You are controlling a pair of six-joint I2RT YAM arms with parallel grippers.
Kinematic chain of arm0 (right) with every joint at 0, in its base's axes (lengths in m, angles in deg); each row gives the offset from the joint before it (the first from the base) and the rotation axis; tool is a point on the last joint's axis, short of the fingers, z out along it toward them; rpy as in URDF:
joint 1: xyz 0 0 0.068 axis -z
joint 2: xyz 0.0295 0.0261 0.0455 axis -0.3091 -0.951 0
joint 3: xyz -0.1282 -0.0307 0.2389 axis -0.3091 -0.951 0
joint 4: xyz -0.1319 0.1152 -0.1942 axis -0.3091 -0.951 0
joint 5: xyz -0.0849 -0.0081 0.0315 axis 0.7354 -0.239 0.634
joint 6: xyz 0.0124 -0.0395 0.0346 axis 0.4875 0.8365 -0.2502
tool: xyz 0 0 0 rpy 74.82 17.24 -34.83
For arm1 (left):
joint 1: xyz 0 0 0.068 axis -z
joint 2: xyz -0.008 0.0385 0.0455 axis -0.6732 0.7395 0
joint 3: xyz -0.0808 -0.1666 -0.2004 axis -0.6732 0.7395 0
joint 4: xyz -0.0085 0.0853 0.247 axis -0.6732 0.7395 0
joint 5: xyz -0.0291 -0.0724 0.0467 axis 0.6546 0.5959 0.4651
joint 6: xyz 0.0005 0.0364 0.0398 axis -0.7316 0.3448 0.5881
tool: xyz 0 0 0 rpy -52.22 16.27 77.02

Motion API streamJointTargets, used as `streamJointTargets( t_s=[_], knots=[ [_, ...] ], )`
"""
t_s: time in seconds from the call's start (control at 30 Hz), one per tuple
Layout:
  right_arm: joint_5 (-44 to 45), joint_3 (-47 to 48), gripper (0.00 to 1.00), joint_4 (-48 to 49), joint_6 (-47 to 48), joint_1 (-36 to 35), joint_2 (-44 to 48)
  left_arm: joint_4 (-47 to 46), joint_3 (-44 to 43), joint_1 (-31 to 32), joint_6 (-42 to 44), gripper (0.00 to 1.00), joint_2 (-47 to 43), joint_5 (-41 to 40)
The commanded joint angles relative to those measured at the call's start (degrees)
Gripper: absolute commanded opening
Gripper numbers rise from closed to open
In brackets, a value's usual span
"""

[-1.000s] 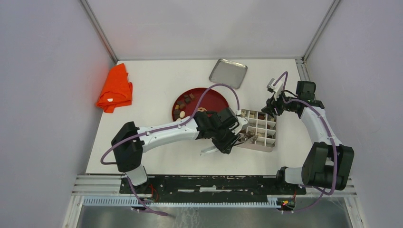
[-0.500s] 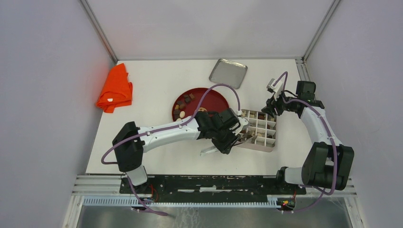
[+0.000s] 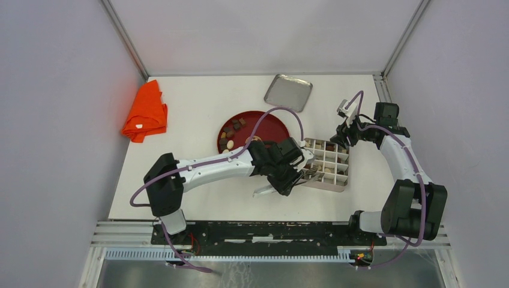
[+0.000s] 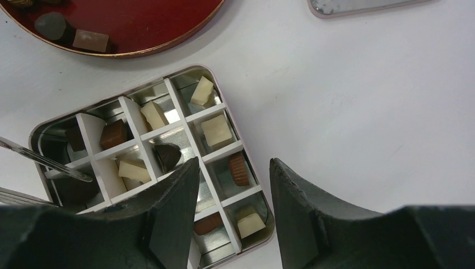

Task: Pack the chocolate
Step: Place the fake chocolate in the packing box, then pick up the fake chocolate from the plate.

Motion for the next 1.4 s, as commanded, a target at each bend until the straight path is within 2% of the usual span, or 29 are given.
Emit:
streamJointTargets(
  t_s=[0.0, 0.3, 0.5, 0.7, 0.9, 1.13, 1.37],
  knots=[
    [-1.76, 0.49, 0.55, -0.27, 0.69, 0.39, 1.38, -0.41, -2.31, 0.28, -2.94, 0.46, 0.16, 1.18],
    [-1.92, 0.55, 0.55, -0.44, 0.87, 0.48, 1.36, -1.26, -2.81, 0.32, -3.53, 0.45, -0.68, 1.61],
    [-2.14, 0.56, 0.55, -0.46, 0.87, 0.48, 1.29, -3.86, -1.53, -1.65, -6.04, 0.43, -6.03, 1.59],
    [-2.44, 0.55, 0.55, -0.57, 0.96, 0.48, 1.23, -3.02, 3.83, -9.92, -6.19, 0.42, -13.46, 3.55],
    [-2.96, 0.47, 0.55, -0.6, 0.92, 0.46, 1.04, 2.76, 7.46, -24.61, -2.48, 0.43, -19.22, 2.07],
    [-3.32, 0.47, 0.55, -0.78, 1.05, 0.48, 0.45, 7.25, 3.01, -34.08, 1.65, 0.44, -13.99, -2.79],
    [-3.1, 0.55, 0.55, -0.83, 1.31, 0.48, 0.26, 7.19, -2.18, -37.63, -0.44, 0.44, -8.34, -4.02]
  ],
)
